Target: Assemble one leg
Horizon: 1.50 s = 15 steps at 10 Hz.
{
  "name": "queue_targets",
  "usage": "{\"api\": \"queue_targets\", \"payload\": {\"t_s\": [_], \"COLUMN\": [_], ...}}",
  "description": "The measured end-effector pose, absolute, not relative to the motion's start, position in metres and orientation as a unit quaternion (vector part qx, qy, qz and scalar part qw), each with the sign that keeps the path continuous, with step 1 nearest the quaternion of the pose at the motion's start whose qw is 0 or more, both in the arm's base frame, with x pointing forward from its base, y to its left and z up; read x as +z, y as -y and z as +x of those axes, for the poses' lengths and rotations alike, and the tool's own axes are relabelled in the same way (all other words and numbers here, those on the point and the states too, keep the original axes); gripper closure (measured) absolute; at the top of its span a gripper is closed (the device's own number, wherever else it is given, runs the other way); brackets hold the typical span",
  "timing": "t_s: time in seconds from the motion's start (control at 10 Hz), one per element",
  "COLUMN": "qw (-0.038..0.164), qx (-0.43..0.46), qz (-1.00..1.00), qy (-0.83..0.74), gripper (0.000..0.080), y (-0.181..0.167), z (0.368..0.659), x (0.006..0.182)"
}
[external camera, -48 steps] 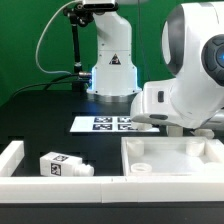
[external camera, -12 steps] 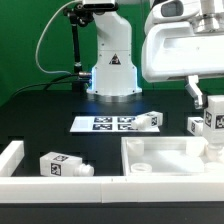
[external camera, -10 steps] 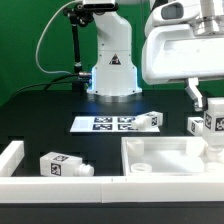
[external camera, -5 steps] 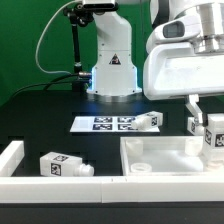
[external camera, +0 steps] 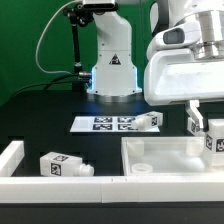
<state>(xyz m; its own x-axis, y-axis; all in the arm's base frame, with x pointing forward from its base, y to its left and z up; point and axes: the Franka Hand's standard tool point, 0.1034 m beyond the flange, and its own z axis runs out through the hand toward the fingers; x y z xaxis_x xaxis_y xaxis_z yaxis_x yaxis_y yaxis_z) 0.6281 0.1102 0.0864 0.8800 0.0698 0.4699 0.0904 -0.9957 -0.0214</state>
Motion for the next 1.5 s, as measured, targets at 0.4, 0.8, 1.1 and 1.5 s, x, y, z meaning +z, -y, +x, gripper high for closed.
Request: {"api": "queue_targets", "payload": {"t_s": [0.4, 0.8, 1.1, 1.5], "qw": [0.024, 0.03, 0.029, 0.029], "qx": [-0.184, -0.018, 0.013, 0.015], "qz": [-0.982, -0.999, -0.999, -0.998], "qy": [0.037, 0.028, 0.018, -0.046], "gripper": [0.0309, 0.0151, 0.0151, 0.0515], "y": [-0.11, -0.112, -0.111, -0.111], "z": [0.637, 0.642, 0.641, 0.641], "x": [0.089, 0.091, 0.086, 0.085]}}
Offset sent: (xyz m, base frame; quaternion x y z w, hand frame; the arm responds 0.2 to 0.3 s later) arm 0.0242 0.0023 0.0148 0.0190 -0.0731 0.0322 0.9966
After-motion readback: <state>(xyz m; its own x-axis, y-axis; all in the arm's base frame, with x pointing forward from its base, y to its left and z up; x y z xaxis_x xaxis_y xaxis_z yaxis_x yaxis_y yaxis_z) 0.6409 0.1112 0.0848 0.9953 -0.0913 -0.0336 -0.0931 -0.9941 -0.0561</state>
